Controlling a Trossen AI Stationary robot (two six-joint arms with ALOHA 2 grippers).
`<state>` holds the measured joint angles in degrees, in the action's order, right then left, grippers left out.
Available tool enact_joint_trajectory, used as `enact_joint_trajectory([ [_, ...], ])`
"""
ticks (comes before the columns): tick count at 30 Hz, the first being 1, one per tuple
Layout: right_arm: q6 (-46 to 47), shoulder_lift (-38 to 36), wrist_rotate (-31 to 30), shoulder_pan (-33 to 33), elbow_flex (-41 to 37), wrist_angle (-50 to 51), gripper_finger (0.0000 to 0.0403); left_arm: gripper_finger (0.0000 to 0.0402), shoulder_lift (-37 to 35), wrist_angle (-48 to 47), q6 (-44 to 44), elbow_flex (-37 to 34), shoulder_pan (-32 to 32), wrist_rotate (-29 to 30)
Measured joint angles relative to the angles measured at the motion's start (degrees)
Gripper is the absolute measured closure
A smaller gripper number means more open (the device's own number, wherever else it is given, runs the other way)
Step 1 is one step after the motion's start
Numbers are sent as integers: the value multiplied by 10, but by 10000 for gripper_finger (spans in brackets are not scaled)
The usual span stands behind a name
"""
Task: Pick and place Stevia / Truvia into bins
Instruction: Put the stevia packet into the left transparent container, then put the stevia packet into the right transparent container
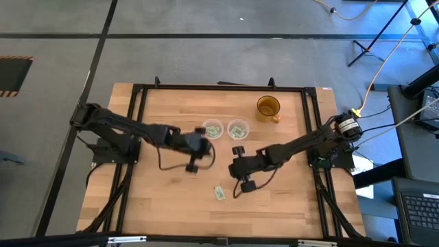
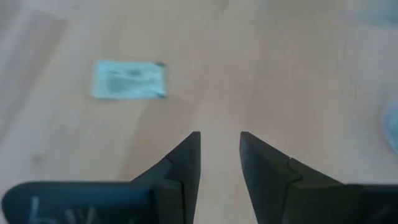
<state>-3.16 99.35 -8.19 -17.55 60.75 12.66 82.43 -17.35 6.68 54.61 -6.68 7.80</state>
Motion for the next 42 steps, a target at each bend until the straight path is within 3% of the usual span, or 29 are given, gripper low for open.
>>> enact_joint_trajectory([
  [4,-1,0,-6,-22,0,-30,288,399,-3,-15,-6,0,67,39],
  [9,7,0,-43,-43,0,-46,288,399,23,-13,-17,1,136,29],
  [15,31,0,-44,-62,0,-58,288,399,60,-6,-19,1,181,12],
  [25,28,18,-43,-81,0,-88,288,397,102,-2,-16,1,193,9],
  [35,9,73,-38,-89,0,-133,288,335,91,8,-14,1,193,9],
  [42,-61,98,-36,-119,0,-172,288,312,42,12,-14,1,181,11],
])
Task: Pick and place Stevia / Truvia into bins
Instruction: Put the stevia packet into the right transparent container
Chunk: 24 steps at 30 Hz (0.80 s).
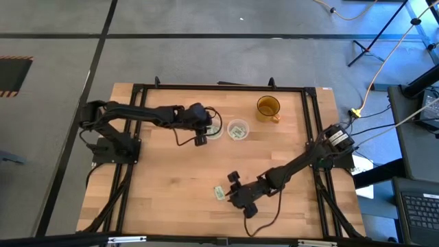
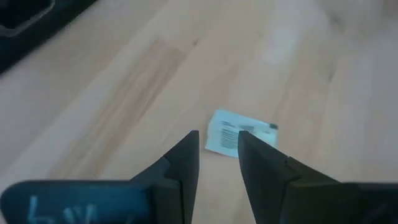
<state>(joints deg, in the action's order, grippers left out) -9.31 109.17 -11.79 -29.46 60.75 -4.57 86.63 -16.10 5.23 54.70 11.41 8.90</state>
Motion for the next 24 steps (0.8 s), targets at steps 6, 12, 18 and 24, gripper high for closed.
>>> enact_joint_trajectory([
  [6,-75,38,-7,-3,0,-43,288,310,-49,-1,-1,0,-12,2],
  [12,-96,59,-7,-3,0,-66,288,312,-90,1,-2,0,-26,3],
  [18,-105,72,-12,-2,0,-68,288,309,-119,0,-6,0,-33,5],
  [24,-105,75,-43,4,0,-71,292,312,-133,0,-16,0,-35,5],
])
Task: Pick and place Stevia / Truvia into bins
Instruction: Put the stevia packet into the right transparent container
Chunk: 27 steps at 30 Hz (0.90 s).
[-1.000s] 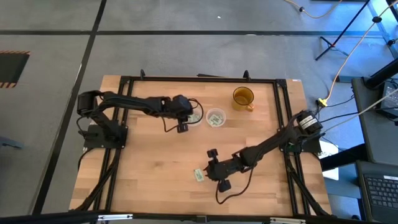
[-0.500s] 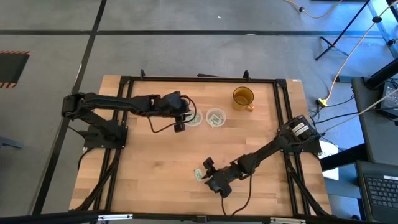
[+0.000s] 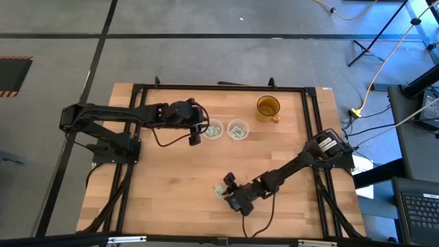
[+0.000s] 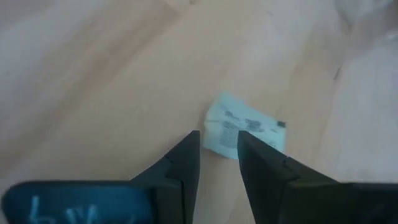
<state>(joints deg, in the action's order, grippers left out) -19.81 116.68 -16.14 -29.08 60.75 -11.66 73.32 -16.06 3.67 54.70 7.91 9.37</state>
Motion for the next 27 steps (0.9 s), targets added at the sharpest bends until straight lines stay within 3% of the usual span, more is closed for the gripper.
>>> enact_joint_trajectory([
  [13,-2,10,7,6,0,-6,373,313,0,-2,0,0,0,0],
  [21,7,11,9,9,0,-6,392,313,0,-7,-13,0,-7,0],
  [27,75,11,12,14,2,9,400,313,0,-24,-14,0,-22,-3],
])
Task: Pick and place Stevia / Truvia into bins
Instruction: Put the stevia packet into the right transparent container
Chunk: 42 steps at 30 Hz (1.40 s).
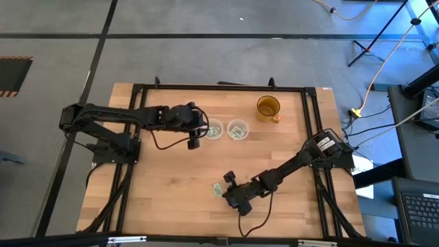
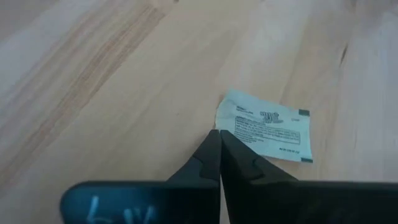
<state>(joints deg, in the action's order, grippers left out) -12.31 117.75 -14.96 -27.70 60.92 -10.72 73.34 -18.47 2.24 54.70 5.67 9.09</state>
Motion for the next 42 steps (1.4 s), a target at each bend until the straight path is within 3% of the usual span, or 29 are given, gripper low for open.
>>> enact_joint_trajectory([
  [7,36,-7,-4,0,-1,10,401,313,0,-16,0,0,-8,2],
  [17,190,-19,22,2,3,116,402,314,0,-16,0,0,-8,2],
  [25,210,-99,30,1,-6,163,399,315,0,-16,0,0,-8,-3],
  [32,126,-115,42,5,-5,107,363,313,0,-22,0,0,-8,-15],
  [42,102,-117,56,5,-3,43,270,315,0,-31,0,0,-8,-15],
])
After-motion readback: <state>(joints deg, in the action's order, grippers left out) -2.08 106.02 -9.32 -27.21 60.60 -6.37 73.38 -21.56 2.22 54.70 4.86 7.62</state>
